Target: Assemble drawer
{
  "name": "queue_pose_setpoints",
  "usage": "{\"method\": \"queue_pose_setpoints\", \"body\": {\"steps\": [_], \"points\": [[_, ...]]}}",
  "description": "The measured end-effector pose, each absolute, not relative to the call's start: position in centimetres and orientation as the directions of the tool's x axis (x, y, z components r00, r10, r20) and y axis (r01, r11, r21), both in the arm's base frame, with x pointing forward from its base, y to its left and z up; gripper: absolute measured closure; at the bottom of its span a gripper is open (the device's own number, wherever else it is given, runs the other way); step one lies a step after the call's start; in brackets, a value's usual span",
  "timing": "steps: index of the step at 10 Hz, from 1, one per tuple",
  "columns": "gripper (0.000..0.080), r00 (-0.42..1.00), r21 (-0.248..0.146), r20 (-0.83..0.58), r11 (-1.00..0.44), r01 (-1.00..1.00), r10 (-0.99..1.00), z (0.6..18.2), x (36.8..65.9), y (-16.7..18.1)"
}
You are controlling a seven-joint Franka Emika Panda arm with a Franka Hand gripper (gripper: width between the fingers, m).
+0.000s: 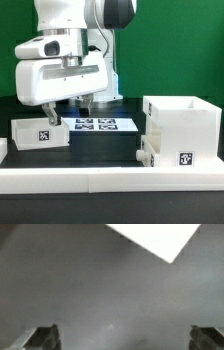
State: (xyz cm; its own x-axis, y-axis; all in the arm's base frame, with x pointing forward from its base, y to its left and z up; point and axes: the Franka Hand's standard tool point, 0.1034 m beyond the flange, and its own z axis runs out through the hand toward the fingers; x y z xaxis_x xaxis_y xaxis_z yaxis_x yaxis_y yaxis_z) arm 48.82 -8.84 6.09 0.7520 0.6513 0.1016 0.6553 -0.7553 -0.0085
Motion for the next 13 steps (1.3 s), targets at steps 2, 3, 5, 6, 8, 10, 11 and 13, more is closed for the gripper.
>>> {"method": "queue_pose_setpoints", "body": {"steps": [2, 3, 5, 6, 8, 10, 11, 13], "points": [[0.0151, 0.842, -0.026, 0.092, -0.844, 0.536, 0.532, 6.3, 46.7, -10.1], [0.0151, 0.867, -0.031, 0.092, -0.869, 0.494, 0.49, 6.4, 46.4, -10.3], [0.0151, 0.866, -0.034, 0.09, -0.867, 0.497, 0.492, 6.2, 46.4, -10.2], [0.0151, 0.866, -0.034, 0.09, -0.867, 0.496, 0.492, 6.2, 46.4, -10.2], [0.0151, 0.878, -0.039, 0.078, -0.879, 0.476, 0.472, 5.9, 45.5, -10.8], [0.0151, 0.886, -0.028, 0.072, -0.887, 0.46, 0.457, 5.3, 43.5, -11.1], [0.0151, 0.891, -0.022, 0.071, -0.892, 0.451, 0.449, 4.6, 42.2, -11.0], [0.0151, 0.89, -0.022, 0.067, -0.891, 0.453, 0.451, 3.0, 40.8, -11.1]]}}
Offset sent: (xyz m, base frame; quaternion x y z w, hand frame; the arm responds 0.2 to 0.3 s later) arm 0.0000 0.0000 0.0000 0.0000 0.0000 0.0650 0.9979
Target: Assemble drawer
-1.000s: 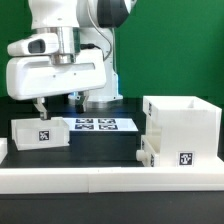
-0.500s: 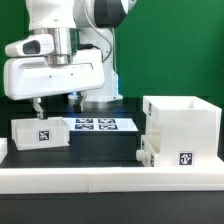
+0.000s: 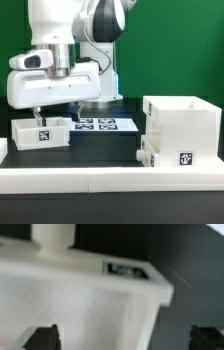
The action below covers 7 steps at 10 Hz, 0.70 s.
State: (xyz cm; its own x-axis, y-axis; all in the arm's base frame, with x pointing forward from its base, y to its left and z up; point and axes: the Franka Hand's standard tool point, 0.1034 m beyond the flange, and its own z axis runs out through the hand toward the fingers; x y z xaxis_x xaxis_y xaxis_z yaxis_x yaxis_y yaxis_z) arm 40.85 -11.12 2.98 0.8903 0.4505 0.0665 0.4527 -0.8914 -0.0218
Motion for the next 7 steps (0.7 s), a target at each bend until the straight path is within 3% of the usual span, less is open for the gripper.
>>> {"method": "queue_pose_setpoints", "body": {"steps": [3, 5, 6, 7], "points": [[0.0151, 0.893, -0.017, 0.07, -0.895, 0.446, 0.444, 0.9, 40.1, -11.1], [0.0151, 0.893, -0.012, 0.075, -0.895, 0.446, 0.444, 0.5, 40.1, -11.0], [0.0249, 0.893, -0.01, 0.075, -0.895, 0.446, 0.444, 0.4, 40.0, -11.0], [0.0249, 0.893, -0.011, 0.074, -0.895, 0.446, 0.444, 0.4, 39.9, -11.0]]}}
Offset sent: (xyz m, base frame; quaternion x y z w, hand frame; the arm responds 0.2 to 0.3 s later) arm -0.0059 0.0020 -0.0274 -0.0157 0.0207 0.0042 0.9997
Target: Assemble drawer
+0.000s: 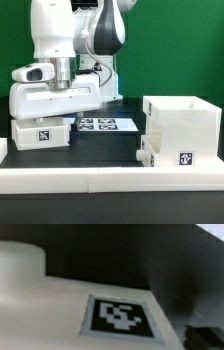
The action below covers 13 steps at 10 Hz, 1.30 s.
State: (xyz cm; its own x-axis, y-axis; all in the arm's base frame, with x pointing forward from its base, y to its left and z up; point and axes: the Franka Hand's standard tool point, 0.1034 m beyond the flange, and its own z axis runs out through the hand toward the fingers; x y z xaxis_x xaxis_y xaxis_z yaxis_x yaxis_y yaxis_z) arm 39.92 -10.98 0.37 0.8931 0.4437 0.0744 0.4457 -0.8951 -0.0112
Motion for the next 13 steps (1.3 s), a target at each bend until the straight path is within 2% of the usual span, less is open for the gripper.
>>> {"method": "queue_pose_setpoints", "body": {"steps": [2, 3, 4, 5, 9, 13], "points": [[0.0523, 0.893, -0.011, 0.075, -0.895, 0.446, 0.444, 0.4, 39.9, -11.0], [0.0523, 0.893, -0.011, 0.075, -0.895, 0.446, 0.444, 0.4, 39.9, -11.0], [0.0727, 0.893, -0.012, 0.075, -0.895, 0.445, 0.443, 0.4, 39.9, -10.9], [0.0758, 0.892, -0.012, 0.075, -0.894, 0.448, 0.446, 0.4, 40.0, -10.7], [0.0758, 0.892, -0.014, 0.079, -0.895, 0.447, 0.444, 0.7, 40.7, -8.9], [0.0758, 0.836, -0.016, 0.085, -0.838, 0.545, 0.542, 4.1, 44.3, -5.0]]}}
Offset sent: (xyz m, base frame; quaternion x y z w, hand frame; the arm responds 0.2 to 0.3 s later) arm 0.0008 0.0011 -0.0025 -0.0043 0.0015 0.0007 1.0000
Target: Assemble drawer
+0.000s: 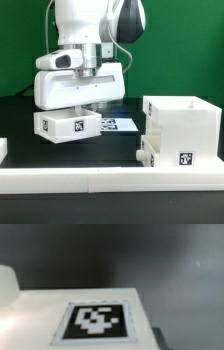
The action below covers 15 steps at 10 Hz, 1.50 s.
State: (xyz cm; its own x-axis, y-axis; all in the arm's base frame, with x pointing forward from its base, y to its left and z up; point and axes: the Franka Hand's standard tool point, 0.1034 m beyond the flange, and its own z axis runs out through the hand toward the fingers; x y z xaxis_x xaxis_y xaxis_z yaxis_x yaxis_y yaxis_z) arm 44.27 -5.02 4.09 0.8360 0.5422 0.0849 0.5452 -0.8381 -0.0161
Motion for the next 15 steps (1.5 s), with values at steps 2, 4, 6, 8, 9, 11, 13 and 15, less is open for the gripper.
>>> {"method": "queue_pose_setpoints", "body": {"steps": [2, 4, 6, 8, 9, 11, 13, 15], "points": [[0.0758, 0.809, -0.022, 0.085, -0.81, 0.586, 0.582, 5.3, 46.5, -4.1], [0.0758, 0.768, -0.045, 0.064, -0.767, 0.64, 0.637, 6.3, 48.4, -3.6], [0.0758, 0.763, -0.044, 0.065, -0.762, 0.647, 0.644, 6.2, 48.3, -3.6], [0.0758, 0.661, -0.033, 0.066, -0.661, 0.75, 0.747, 6.1, 48.2, -3.8], [0.0758, 0.567, -0.027, 0.067, -0.567, 0.823, 0.821, 6.1, 48.2, -4.0], [0.0758, 0.42, -0.015, 0.058, -0.42, 0.907, 0.905, 6.3, 49.4, -3.7], [0.0758, 0.283, 0.002, 0.043, -0.283, 0.959, 0.958, 6.5, 49.7, -3.4], [0.0758, 0.175, 0.005, 0.037, -0.175, 0.985, 0.984, 6.4, 49.6, -3.7]]}}
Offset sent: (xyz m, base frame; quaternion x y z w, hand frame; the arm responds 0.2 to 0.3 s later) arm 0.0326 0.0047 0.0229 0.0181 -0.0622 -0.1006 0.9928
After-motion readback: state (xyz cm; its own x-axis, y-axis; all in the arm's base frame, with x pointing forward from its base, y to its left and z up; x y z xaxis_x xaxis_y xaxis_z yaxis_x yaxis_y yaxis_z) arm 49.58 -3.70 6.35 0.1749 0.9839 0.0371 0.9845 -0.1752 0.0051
